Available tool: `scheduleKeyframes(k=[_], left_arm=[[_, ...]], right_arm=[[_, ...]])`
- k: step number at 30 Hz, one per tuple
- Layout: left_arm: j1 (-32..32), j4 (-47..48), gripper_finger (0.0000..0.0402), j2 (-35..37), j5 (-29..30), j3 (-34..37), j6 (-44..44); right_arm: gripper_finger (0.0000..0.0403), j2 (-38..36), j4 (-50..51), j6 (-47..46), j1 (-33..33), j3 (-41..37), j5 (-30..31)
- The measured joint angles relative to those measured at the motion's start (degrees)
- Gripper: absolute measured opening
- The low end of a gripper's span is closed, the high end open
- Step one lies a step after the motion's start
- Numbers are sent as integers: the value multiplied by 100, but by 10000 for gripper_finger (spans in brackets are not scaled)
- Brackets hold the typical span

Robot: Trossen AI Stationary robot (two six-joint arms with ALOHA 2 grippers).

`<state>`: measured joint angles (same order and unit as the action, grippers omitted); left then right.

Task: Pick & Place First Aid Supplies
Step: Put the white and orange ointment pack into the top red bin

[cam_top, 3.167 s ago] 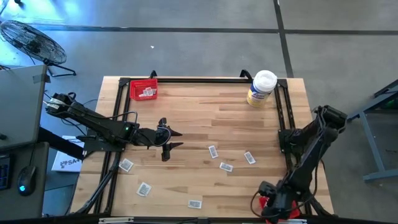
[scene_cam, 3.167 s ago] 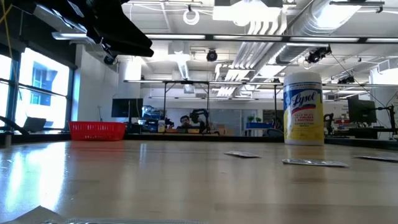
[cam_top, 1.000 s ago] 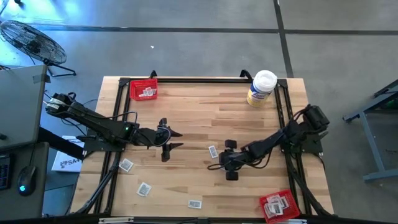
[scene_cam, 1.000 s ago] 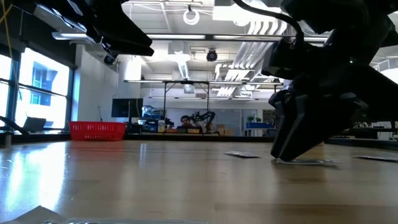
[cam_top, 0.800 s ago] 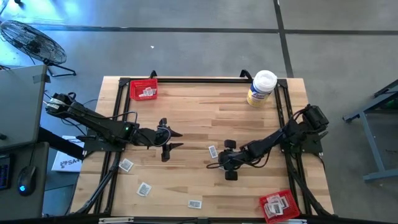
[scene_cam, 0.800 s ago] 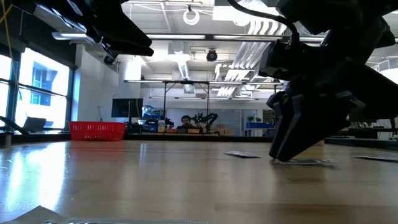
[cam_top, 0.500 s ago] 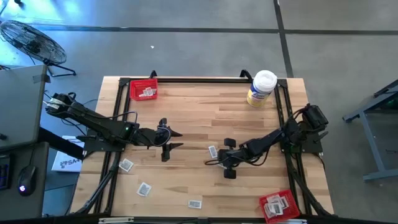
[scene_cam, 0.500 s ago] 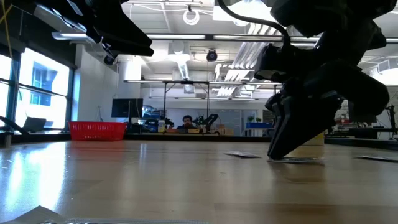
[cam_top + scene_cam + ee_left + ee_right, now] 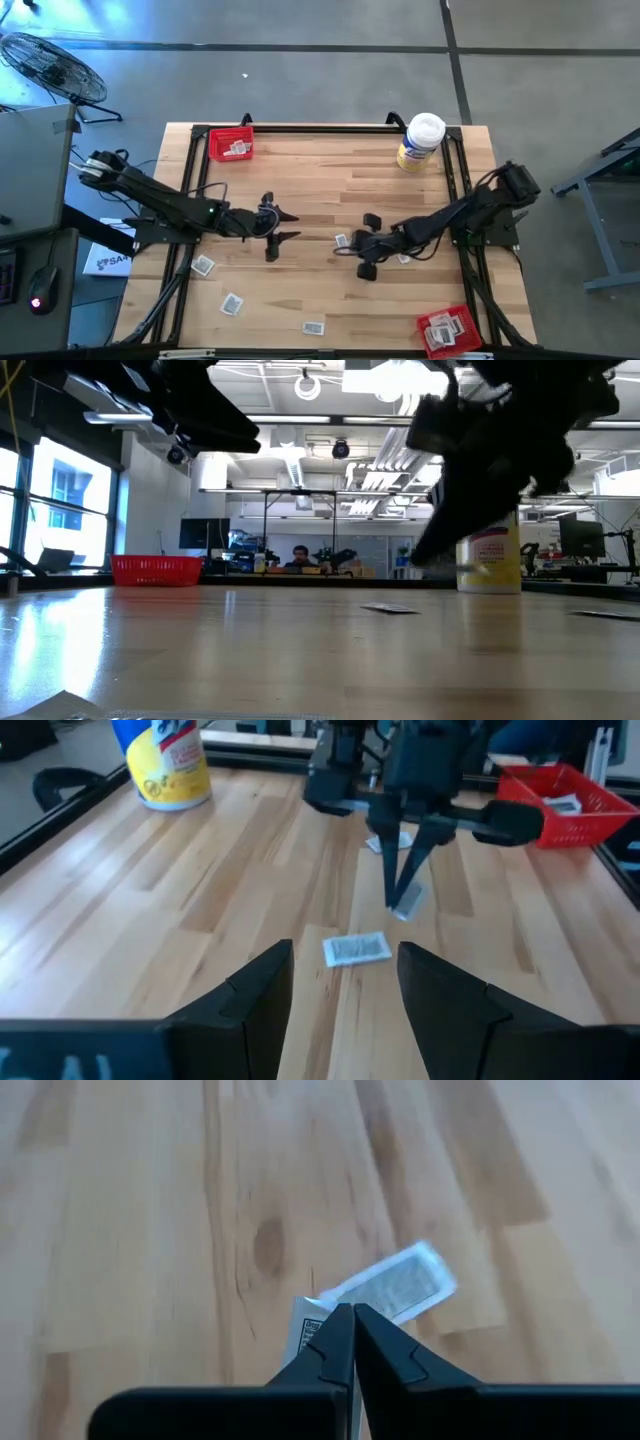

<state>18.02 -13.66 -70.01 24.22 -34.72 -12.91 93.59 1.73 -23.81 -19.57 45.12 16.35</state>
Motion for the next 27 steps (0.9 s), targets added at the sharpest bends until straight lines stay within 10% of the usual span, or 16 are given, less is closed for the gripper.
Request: scheduleKeyframes(k=[13, 27], left_arm=[[-7, -2975, 179, -1932, -129, -51, 20], [-586, -3580, 179, -2690, -715, -582, -735]], right_arm=[[1, -368, -1783, 1854, -42, 0, 1317], [2, -370, -2345, 2900, -31, 2, 2132]])
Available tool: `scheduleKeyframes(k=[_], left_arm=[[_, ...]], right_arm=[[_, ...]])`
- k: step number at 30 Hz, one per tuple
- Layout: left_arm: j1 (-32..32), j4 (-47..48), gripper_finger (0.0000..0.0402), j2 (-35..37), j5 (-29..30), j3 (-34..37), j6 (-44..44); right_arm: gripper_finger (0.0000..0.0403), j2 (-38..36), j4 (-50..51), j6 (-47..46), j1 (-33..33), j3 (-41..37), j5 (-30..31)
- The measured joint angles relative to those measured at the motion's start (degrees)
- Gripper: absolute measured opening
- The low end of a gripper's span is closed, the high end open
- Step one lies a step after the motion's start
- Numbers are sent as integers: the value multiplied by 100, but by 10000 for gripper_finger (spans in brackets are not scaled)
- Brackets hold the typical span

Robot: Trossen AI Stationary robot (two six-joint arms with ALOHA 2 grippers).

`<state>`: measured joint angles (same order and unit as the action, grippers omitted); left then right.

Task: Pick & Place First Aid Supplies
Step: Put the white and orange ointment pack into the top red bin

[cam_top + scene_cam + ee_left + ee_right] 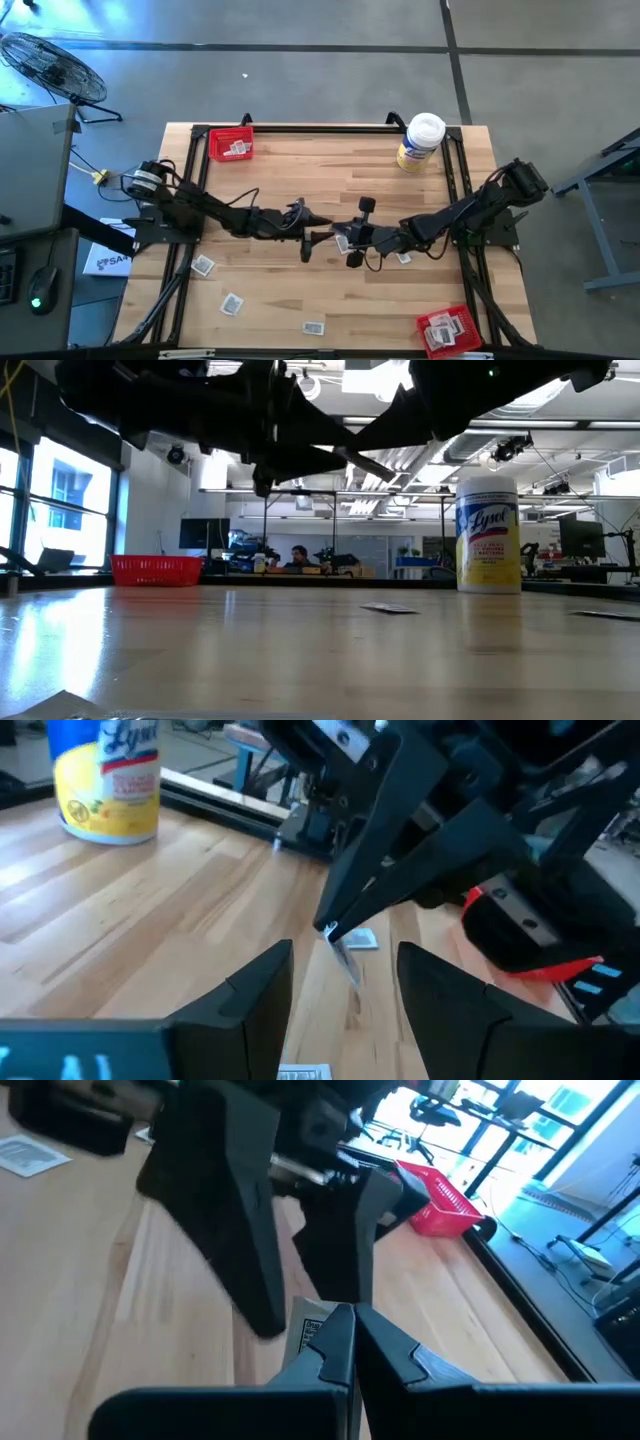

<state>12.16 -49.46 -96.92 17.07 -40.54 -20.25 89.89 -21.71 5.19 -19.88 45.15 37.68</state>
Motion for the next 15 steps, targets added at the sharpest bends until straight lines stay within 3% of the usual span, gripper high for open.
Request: scheduleKeyframes(k=[6, 13, 15], left_arm=[[-33, -30, 159, -62, 238, -50, -61], [-28, -42, 22, -62, 253, -50, -102], [-28, -11, 11, -62, 213, -50, -103]], right_arm=[[2, 0, -38, -7, 0, 2, -74], [3, -2, -44, -9, 7, 2, -44], [4, -2, -46, -15, 4, 2, -46]])
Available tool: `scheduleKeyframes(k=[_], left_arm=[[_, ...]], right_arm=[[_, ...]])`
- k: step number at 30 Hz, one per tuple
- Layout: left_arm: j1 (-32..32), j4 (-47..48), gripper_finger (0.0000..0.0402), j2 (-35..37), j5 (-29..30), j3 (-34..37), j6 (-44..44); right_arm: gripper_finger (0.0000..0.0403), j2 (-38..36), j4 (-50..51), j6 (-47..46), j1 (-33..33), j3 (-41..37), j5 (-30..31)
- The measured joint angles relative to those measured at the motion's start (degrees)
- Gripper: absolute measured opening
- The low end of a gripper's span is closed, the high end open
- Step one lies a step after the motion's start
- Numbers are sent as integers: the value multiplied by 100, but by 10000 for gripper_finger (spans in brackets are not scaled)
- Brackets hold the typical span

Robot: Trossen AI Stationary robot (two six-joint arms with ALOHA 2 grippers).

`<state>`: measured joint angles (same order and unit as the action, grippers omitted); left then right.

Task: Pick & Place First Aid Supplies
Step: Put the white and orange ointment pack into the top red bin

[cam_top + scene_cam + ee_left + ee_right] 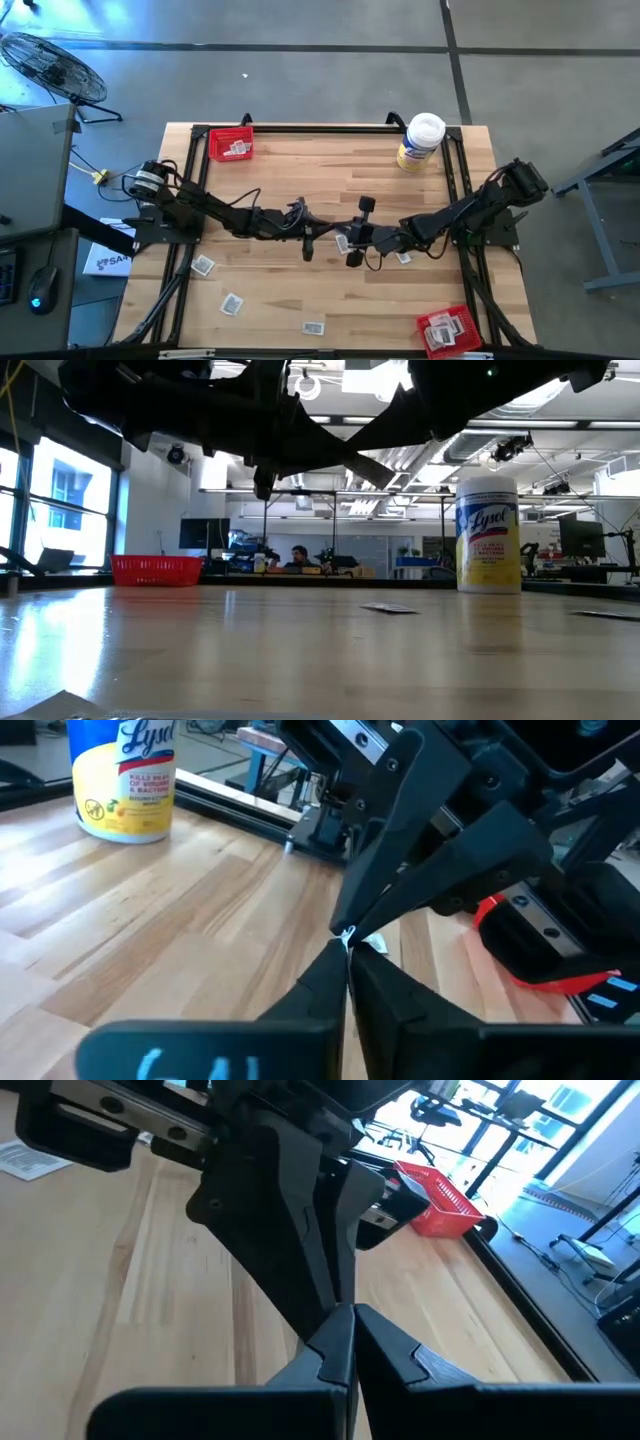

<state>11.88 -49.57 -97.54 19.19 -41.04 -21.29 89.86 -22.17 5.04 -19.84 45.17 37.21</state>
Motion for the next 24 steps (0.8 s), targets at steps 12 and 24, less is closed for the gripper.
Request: scheduleKeyframes(k=[12, 24], left_arm=[[-119, 720, 2, 258, 211, 2, 244], [-2033, 5099, 0, 2791, 705, 7, -265]], right_arm=[[76, -327, -527, -52, -5, 6, -147], [157, -898, 589, -1574, -97, 15, -332]])
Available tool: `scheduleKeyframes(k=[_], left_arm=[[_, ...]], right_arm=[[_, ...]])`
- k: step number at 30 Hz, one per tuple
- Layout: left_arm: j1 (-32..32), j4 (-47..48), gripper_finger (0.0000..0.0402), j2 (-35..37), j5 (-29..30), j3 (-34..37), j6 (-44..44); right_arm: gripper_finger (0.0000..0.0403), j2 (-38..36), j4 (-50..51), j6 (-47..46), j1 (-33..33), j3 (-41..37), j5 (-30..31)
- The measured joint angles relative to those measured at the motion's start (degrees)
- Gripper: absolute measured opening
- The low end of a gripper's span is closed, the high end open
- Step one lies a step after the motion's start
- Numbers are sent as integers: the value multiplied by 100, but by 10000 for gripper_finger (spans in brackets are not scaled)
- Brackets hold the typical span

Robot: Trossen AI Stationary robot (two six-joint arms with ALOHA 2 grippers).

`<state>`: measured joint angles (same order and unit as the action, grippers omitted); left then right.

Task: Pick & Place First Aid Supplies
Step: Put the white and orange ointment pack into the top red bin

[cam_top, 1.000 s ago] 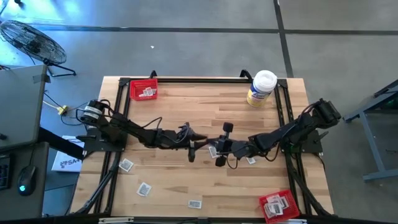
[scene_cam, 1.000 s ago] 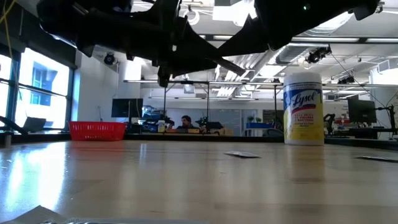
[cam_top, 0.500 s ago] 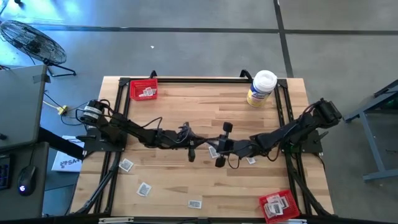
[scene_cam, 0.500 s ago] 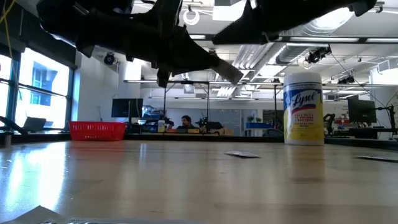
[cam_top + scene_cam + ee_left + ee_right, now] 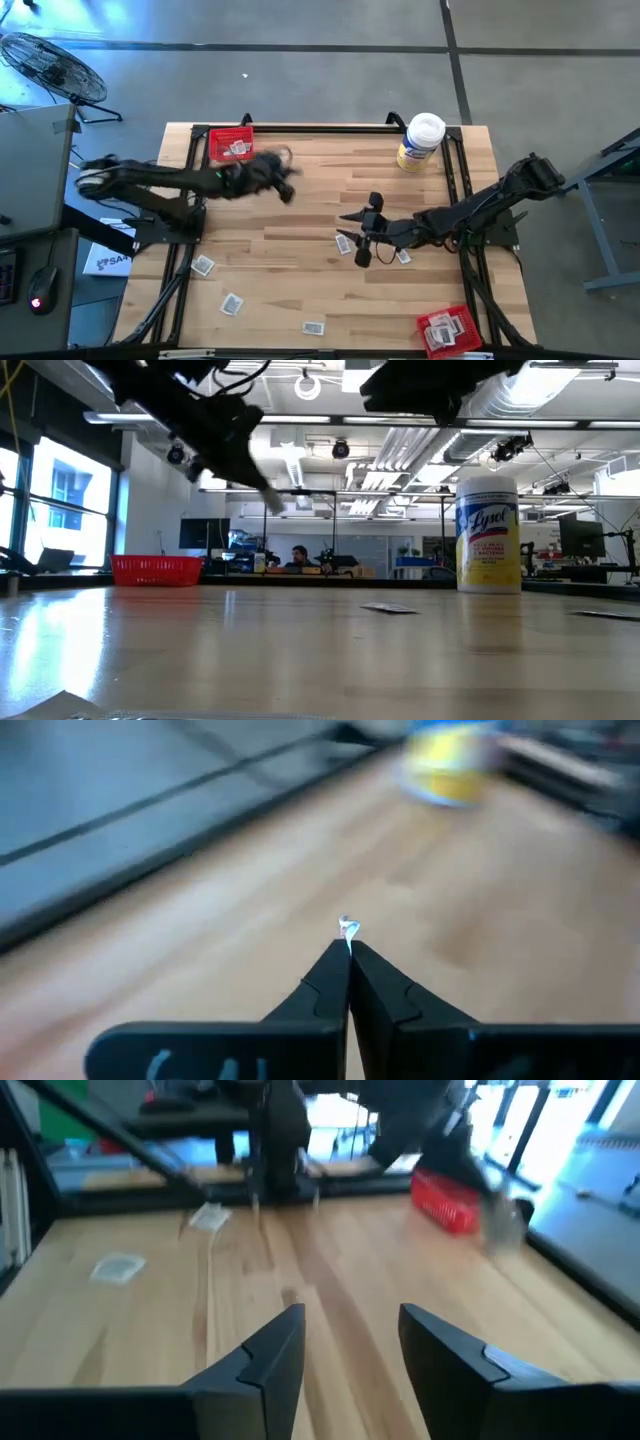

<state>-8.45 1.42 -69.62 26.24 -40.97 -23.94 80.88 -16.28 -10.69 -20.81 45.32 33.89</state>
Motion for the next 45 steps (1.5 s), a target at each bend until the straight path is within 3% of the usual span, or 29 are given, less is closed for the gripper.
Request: scheduleKeyframes(k=[6, 11, 19, 24, 32, 41, 45], left_arm=[[-1493, 1913, 0, 861, 516, -3, -601], [-2818, 2417, 0, 787, 536, 102, -713], [-4348, 1934, 0, 342, -890, 253, -677], [-4603, 1672, 4, -170, -1122, 253, -808], [-4601, 1452, 43, -997, -872, 253, -892], [-4598, 1751, 135, -868, -415, 78, -131], [-4581, 2316, 154, -772, -490, -276, 19]], right_arm=[[150, 103, 604, -495, -22, -2, -81], [151, 377, 658, -583, 96, -2, -453], [150, 887, 531, -879, 222, -7, -773], [151, 1049, 479, -884, 250, -11, -794], [152, 1069, 291, -894, 255, -11, -1064], [172, 1069, 300, -880, 259, -11, -1197], [172, 1069, 563, -750, 287, -11, -1608]])
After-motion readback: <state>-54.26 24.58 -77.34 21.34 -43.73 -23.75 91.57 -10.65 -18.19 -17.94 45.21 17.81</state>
